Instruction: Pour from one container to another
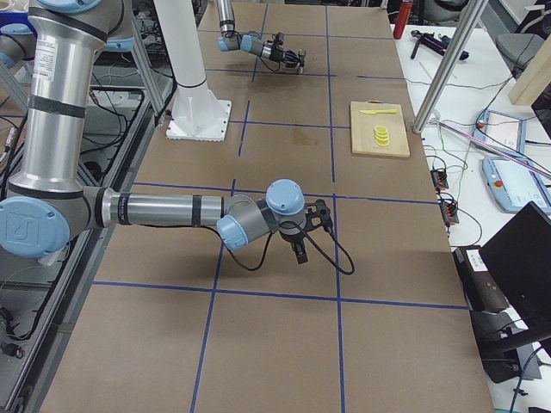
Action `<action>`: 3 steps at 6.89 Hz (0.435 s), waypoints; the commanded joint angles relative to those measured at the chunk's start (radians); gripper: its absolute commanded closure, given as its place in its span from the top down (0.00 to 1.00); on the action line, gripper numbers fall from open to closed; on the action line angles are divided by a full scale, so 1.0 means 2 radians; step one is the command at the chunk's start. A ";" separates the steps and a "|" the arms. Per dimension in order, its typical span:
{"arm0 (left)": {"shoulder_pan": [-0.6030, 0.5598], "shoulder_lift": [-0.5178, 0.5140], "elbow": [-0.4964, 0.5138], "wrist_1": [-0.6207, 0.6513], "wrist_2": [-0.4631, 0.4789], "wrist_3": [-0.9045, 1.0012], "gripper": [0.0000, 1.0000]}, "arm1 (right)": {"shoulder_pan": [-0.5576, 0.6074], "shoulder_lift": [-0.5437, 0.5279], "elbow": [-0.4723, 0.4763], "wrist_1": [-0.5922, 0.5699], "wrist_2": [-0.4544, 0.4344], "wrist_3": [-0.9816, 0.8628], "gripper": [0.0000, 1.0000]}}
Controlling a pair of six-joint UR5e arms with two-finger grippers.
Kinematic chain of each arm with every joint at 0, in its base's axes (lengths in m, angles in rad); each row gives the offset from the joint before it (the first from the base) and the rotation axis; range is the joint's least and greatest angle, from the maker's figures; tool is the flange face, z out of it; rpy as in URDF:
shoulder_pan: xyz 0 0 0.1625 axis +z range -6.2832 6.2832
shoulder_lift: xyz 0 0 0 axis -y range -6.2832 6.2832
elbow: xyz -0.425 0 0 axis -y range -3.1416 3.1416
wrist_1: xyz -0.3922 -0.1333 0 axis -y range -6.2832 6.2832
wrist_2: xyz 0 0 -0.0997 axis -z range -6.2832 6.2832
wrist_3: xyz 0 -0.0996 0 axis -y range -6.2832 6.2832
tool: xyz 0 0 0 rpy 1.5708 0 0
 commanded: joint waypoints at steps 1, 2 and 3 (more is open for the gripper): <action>-0.002 0.000 -0.003 -0.001 -0.001 0.003 0.00 | 0.000 0.000 0.001 0.000 0.000 0.000 1.00; -0.003 0.000 -0.005 -0.002 -0.001 0.003 0.00 | 0.000 0.000 0.002 0.000 0.000 0.000 1.00; -0.003 0.000 -0.008 -0.023 -0.001 0.006 0.00 | 0.000 0.000 0.003 0.000 0.000 0.000 1.00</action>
